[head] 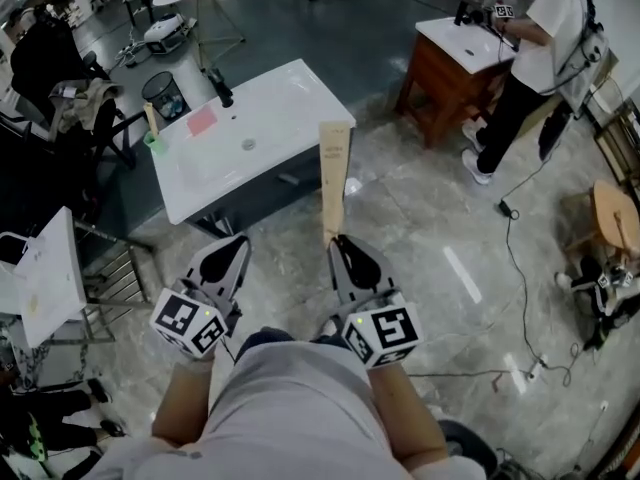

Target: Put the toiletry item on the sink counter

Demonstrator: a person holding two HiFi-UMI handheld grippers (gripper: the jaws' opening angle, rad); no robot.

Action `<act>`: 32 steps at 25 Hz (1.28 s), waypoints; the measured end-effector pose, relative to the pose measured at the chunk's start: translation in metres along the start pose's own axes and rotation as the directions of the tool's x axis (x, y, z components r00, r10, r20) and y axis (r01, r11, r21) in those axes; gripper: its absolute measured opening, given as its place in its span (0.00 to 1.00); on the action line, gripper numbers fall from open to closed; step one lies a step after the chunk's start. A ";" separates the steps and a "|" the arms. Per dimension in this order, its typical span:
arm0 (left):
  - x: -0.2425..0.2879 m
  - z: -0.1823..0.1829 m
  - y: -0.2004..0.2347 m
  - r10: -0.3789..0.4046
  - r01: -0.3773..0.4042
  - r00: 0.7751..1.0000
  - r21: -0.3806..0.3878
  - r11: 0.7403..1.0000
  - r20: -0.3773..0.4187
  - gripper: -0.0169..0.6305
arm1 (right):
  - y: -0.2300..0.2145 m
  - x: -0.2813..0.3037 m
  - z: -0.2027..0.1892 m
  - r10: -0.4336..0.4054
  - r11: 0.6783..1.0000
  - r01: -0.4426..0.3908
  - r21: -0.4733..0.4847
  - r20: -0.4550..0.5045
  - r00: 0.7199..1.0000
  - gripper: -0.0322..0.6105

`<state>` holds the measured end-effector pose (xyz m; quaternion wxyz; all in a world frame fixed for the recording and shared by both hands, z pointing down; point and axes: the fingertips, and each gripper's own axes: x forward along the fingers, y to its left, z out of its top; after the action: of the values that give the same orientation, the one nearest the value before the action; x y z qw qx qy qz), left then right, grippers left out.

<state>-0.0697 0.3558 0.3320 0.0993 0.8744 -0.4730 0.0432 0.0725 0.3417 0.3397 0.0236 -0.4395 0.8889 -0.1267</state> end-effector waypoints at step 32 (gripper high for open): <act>0.219 -0.013 0.133 -0.099 0.094 0.992 -0.065 0.993 -0.079 0.05 | -0.157 0.173 -0.003 -0.108 0.993 0.112 0.039 -0.091 0.990 0.12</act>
<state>-0.0602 0.1086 0.4000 0.1474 0.8902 -0.4269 0.0597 0.0882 0.1149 0.3933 -0.0133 -0.4814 0.8604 -0.1667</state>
